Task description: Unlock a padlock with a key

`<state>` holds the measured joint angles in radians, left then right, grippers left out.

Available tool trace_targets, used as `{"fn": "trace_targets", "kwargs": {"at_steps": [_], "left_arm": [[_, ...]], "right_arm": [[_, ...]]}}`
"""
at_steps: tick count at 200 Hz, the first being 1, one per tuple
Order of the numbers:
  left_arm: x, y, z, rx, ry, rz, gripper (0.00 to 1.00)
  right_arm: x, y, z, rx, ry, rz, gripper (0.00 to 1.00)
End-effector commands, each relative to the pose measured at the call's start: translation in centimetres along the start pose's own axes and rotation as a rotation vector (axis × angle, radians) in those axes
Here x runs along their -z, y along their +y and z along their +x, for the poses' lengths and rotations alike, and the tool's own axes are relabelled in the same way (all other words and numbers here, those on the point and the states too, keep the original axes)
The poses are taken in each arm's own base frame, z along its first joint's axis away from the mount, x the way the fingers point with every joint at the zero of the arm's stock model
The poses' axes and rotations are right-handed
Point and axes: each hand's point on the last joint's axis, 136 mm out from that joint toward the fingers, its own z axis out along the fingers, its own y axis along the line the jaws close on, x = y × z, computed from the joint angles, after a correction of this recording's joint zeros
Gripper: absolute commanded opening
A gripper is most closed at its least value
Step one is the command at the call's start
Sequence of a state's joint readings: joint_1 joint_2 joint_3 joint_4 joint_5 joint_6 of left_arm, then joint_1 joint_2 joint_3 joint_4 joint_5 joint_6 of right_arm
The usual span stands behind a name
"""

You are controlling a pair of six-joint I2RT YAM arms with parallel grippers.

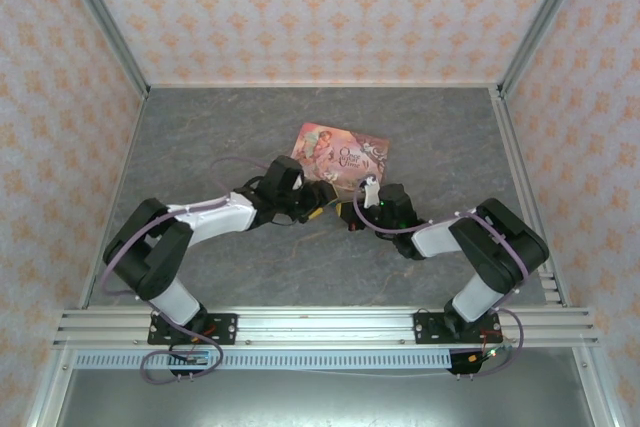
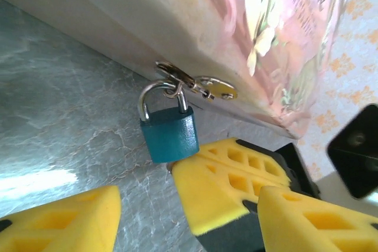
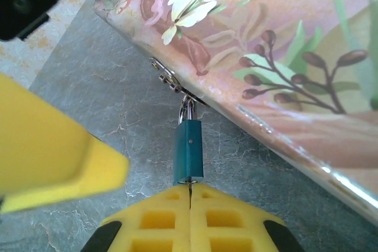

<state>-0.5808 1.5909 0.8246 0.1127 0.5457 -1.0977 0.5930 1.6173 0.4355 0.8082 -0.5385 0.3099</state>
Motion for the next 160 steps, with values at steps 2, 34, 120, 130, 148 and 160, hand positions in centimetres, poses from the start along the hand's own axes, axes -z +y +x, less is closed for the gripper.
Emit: {"fn": "trace_targets", "kwargs": {"at_steps": [2, 34, 120, 130, 148, 160], "left_arm": [[1.7, 1.5, -0.6, 0.016, -0.024, -0.008, 0.65], [2.5, 1.6, -1.8, 0.062, -0.108, 0.072, 0.63], [1.5, 1.3, -2.7, 0.128, -0.164, 0.207, 0.60], [1.3, 1.4, -2.7, 0.135, -0.158, 0.211, 0.59], [0.9, 1.6, -2.6, 0.148, -0.151, 0.211, 0.58], [0.7, 1.8, -2.6, 0.155, -0.145, 0.208, 0.58]], "right_arm": [[-0.3, 2.0, -2.5, 0.000, -0.091, -0.060, 0.00], [-0.8, 3.1, -2.4, -0.043, -0.090, -0.074, 0.00], [-1.1, 3.6, -2.4, -0.249, -0.117, -0.059, 0.00], [-1.2, 3.7, -2.3, -0.250, -0.114, -0.060, 0.00], [-1.2, 3.7, -2.3, -0.253, -0.115, -0.057, 0.00], [-1.3, 3.8, -2.3, -0.253, -0.115, -0.061, 0.00]]}}
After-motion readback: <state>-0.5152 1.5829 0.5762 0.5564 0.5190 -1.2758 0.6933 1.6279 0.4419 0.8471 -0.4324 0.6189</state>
